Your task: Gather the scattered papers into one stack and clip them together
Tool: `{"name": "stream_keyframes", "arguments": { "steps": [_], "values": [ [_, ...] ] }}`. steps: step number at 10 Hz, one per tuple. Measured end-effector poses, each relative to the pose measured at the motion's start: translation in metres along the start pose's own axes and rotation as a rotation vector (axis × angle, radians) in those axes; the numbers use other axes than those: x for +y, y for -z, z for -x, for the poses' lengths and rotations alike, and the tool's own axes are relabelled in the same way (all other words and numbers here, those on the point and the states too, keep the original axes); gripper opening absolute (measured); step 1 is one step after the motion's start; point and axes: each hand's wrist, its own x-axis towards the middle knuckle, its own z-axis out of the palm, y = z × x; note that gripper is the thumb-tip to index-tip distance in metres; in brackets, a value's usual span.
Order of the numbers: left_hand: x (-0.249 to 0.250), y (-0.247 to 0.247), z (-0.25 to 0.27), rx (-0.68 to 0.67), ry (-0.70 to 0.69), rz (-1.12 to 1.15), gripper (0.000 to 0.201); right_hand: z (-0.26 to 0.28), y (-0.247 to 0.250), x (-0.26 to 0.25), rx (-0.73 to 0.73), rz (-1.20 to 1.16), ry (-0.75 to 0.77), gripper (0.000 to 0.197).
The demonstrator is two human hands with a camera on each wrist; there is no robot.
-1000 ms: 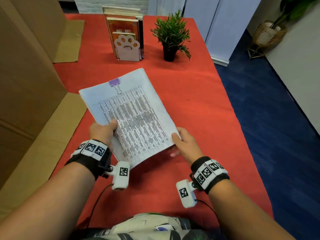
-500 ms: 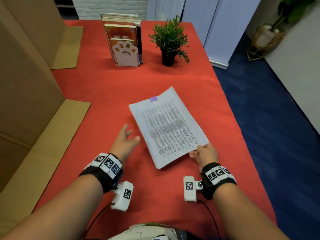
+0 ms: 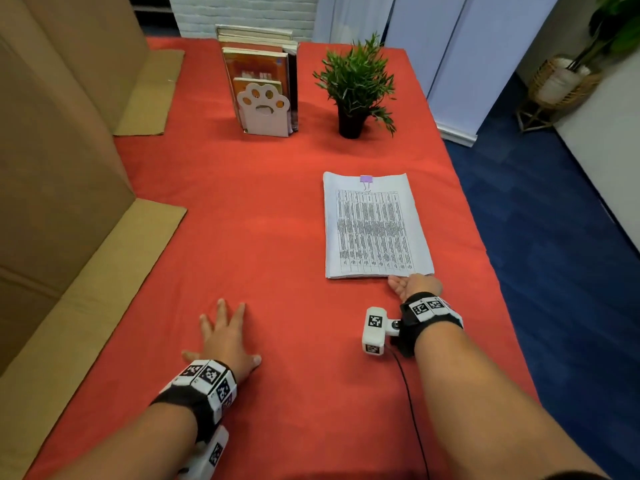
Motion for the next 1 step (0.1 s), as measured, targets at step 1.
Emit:
{"name": "stream_keyframes", "arguments": {
  "steps": [1],
  "values": [
    [0.0022, -0.0002, 0.0011, 0.01, 0.007, -0.012, 0.106, -0.002, -0.0204, -0.0228, -0.028, 0.824, 0.051, 0.06]
  ]
}}
